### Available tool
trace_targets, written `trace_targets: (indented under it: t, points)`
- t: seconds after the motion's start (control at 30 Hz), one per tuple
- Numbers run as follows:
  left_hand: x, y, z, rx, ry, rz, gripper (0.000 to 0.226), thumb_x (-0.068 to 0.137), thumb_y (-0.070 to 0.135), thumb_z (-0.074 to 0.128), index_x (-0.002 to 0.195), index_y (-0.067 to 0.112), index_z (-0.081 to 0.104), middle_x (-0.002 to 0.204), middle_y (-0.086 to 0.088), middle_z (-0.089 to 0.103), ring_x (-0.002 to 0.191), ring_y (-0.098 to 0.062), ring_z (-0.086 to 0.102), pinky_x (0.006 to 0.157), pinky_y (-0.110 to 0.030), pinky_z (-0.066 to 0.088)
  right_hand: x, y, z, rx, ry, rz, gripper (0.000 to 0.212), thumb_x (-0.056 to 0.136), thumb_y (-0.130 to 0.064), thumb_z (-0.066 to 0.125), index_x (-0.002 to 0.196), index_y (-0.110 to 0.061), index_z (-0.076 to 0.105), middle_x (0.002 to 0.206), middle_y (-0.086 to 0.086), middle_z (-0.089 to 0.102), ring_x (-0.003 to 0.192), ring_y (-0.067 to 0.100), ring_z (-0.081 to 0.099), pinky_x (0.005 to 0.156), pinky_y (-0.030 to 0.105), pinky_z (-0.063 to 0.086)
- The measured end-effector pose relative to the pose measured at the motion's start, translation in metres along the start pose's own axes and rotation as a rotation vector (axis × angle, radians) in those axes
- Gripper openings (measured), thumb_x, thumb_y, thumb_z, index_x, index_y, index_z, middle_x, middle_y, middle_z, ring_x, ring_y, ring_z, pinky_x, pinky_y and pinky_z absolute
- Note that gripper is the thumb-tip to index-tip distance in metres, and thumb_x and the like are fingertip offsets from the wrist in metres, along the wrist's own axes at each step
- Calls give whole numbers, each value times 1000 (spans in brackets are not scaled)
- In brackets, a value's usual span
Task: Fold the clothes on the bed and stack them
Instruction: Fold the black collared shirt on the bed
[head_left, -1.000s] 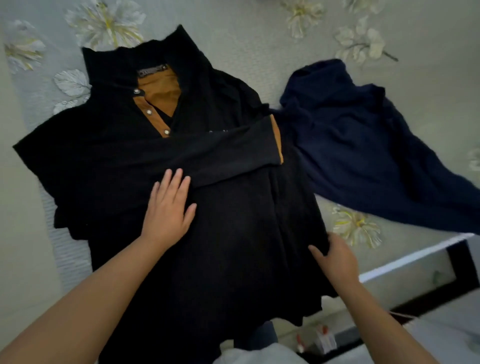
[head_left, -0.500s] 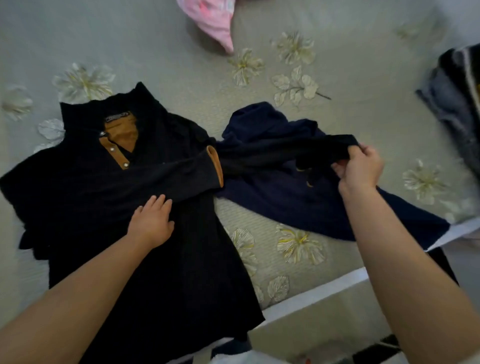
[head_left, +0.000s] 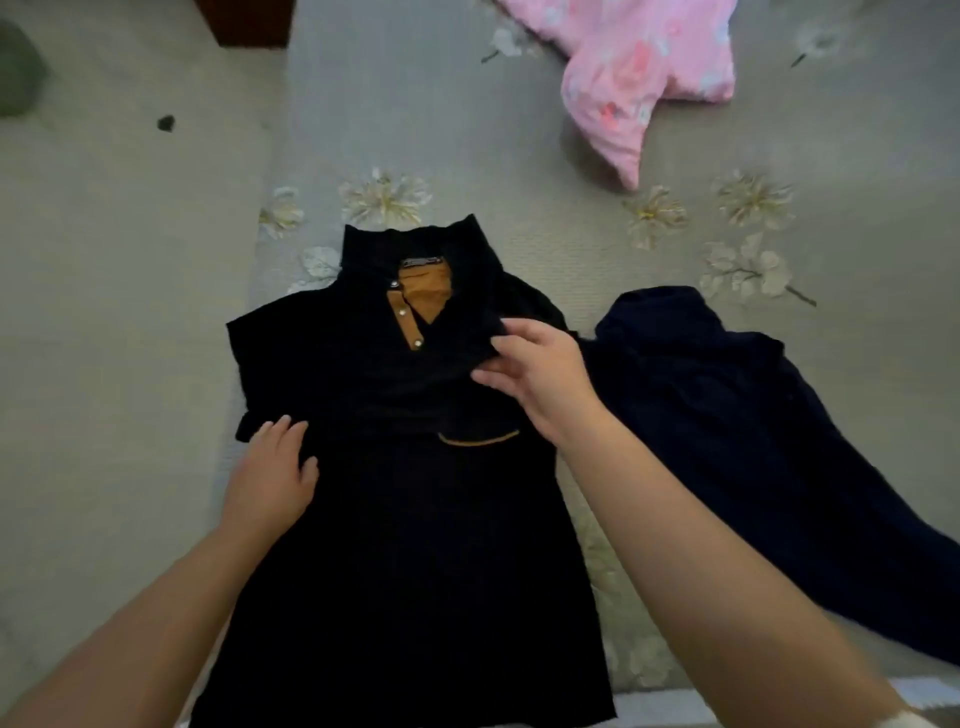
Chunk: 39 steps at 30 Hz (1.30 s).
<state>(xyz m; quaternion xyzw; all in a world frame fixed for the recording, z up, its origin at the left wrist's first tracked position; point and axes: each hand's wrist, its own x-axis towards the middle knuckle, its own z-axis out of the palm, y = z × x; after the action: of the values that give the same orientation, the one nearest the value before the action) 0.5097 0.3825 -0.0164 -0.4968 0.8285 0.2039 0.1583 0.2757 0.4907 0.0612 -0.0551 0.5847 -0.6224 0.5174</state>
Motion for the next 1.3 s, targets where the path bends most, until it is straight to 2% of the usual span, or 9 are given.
trace_targets:
  t: [0.1, 0.27, 0.4, 0.6, 0.73, 0.83, 1.0, 1.13, 1.3]
  points:
    - [-6, -54, -2, -105, 74, -65, 41, 89, 7, 51, 128, -7, 46, 129, -26, 49, 120, -40, 44, 100, -46, 34, 14, 35, 31, 7, -272, 100, 37, 96, -13, 43, 131, -21, 39, 109, 0, 61, 89, 12, 66, 79, 27, 54]
    - [3, -83, 19, -236, 32, -43, 47, 91, 19, 53, 132, -1, 42, 130, -21, 51, 120, -35, 46, 97, -40, 35, 22, 85, -1, -689, 133, 113, 26, 94, -10, 46, 118, -3, 56, 106, 4, 60, 104, 23, 58, 89, 30, 45]
    - [30, -62, 34, -381, 65, 5, 76, 83, 38, 63, 143, 10, 25, 139, -13, 41, 125, -28, 41, 100, -38, 36, 25, 106, -28, -1310, 253, -166, 39, 86, -6, 59, 123, 0, 53, 124, 16, 55, 118, 29, 48, 99, 32, 35]
    - [63, -48, 49, 14, 49, 69, 61, 90, 43, 50, 143, 29, 24, 149, -2, 23, 122, -25, 37, 91, -30, 41, 58, 110, -35, -1827, 356, -127, 64, 88, -31, 57, 143, -19, 27, 151, 11, 19, 139, 29, 15, 108, 43, 23]
    - [82, -54, 33, -283, 195, 263, 33, 79, -9, 55, 109, 0, 64, 121, -17, 57, 106, -35, 55, 90, -36, 42, 80, 96, -40, -1821, 349, -100, 64, 86, -25, 59, 142, -18, 29, 148, 6, 28, 138, 26, 15, 108, 43, 21]
    - [92, -63, -3, -410, 358, 401, 29, 66, -17, 51, 87, -5, 68, 106, -24, 63, 99, -38, 59, 88, -36, 39, 86, 80, -51, -1820, 241, -183, 43, 80, -9, 62, 122, -7, 55, 118, 15, 57, 117, 34, 44, 94, 42, 34]
    - [106, -98, -21, -201, 186, 305, 37, 75, -14, 44, 105, -6, 64, 127, -27, 51, 114, -41, 51, 98, -37, 36, 64, 80, -65, -1781, 206, -614, 38, 54, 26, 68, 89, 13, 66, 79, 28, 63, 64, 43, 60, 53, 46, 53]
    - [96, -105, -7, 223, -94, 132, 62, 87, 0, 45, 143, 17, 27, 153, -7, 17, 136, -37, 21, 108, -42, 24, 51, 107, -73, -1779, 265, -621, 49, 58, 26, 68, 105, 20, 58, 102, 37, 60, 86, 50, 62, 69, 56, 52]
    - [86, -39, -3, 158, 169, 577, 34, 59, -16, 53, 87, -7, 70, 99, -29, 66, 93, -52, 60, 72, -61, 50, 47, 119, -87, -1369, 514, -329, 42, 81, 6, 62, 120, 12, 50, 114, 31, 55, 106, 43, 53, 91, 42, 43]
